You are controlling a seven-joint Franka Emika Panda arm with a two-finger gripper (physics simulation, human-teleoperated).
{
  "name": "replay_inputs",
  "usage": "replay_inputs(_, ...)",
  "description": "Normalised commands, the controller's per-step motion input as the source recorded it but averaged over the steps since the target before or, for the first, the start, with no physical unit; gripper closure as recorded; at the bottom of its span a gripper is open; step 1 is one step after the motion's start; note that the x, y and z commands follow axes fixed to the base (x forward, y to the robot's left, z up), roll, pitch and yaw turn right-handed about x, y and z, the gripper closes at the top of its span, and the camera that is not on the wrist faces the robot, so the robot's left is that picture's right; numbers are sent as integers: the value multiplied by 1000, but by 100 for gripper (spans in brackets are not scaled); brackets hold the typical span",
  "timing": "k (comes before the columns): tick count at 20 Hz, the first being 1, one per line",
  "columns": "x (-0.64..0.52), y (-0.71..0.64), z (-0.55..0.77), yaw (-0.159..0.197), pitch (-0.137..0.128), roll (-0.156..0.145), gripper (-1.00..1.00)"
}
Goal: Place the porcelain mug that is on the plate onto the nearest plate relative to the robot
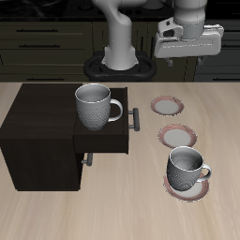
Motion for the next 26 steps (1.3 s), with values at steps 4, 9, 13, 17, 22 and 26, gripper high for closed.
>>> replay_inputs(4, 371, 116, 71, 28, -7, -15, -100)
replay_inputs(9, 335, 118, 86, 22, -39, -2, -100)
replay_inputs(13, 447, 109, 58, 21, -11, 27, -100)
replay_inputs(17, 455, -100, 1, -38, 17, -48, -100)
replay_inputs(22, 523, -102, 91, -18, -12, -39, -100)
replay_inputs(26, 349, -122, 206, 1, -44, -59, -100)
